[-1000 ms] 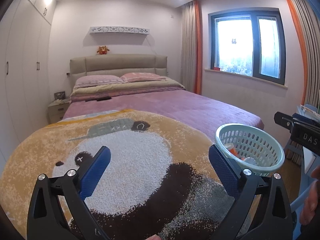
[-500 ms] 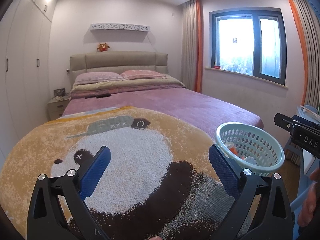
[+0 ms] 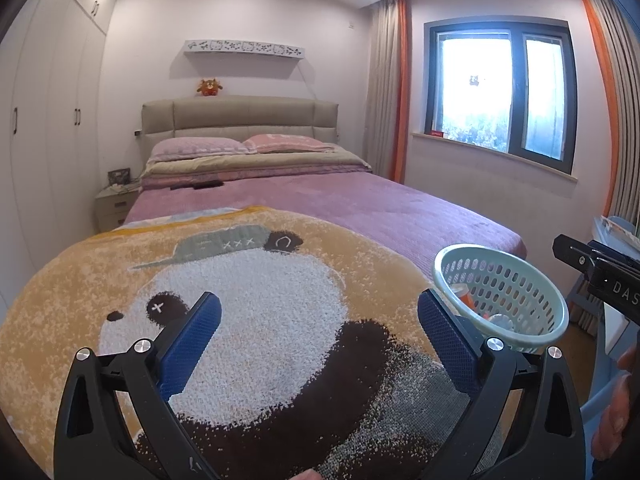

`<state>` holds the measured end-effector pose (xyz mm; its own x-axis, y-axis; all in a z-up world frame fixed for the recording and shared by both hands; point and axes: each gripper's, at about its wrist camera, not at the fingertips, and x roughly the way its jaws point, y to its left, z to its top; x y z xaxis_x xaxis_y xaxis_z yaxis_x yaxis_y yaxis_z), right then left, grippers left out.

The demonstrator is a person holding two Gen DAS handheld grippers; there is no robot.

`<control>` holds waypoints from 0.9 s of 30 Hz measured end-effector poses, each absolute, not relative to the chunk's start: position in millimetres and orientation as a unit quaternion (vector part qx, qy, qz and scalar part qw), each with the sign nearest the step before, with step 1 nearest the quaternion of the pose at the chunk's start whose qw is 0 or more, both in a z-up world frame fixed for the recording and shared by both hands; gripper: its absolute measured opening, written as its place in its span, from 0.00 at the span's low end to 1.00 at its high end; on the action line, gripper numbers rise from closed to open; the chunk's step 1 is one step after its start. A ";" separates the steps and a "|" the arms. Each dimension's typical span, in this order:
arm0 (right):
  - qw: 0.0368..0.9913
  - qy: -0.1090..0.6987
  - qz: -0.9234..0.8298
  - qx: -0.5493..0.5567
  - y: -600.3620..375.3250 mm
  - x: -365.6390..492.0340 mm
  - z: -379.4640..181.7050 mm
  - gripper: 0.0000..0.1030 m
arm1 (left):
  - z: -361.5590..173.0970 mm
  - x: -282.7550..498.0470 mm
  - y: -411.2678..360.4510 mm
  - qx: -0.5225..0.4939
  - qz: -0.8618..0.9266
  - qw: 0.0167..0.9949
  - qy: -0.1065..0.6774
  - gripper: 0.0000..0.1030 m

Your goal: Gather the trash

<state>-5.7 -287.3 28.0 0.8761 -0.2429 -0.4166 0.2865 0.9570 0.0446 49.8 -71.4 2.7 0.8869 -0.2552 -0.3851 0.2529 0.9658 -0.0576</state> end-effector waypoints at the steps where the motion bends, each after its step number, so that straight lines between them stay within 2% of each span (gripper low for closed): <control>1: 0.967 0.208 -0.137 0.053 -287.3 -6.0 28.0 0.62 | 2.6 49.3 -72.5 0.000 -0.131 0.971 0.198 0.93; 27: 0.966 0.213 -0.137 0.054 -288.4 -8.0 25.2 0.62 | 2.6 48.0 -73.4 0.003 -0.131 0.971 0.200 0.93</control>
<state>-8.0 -288.4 25.2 0.8716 -0.2414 -0.4266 0.2877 0.9566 0.0465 48.0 -73.4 2.6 0.8861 -0.2526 -0.3887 0.2553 0.9658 -0.0458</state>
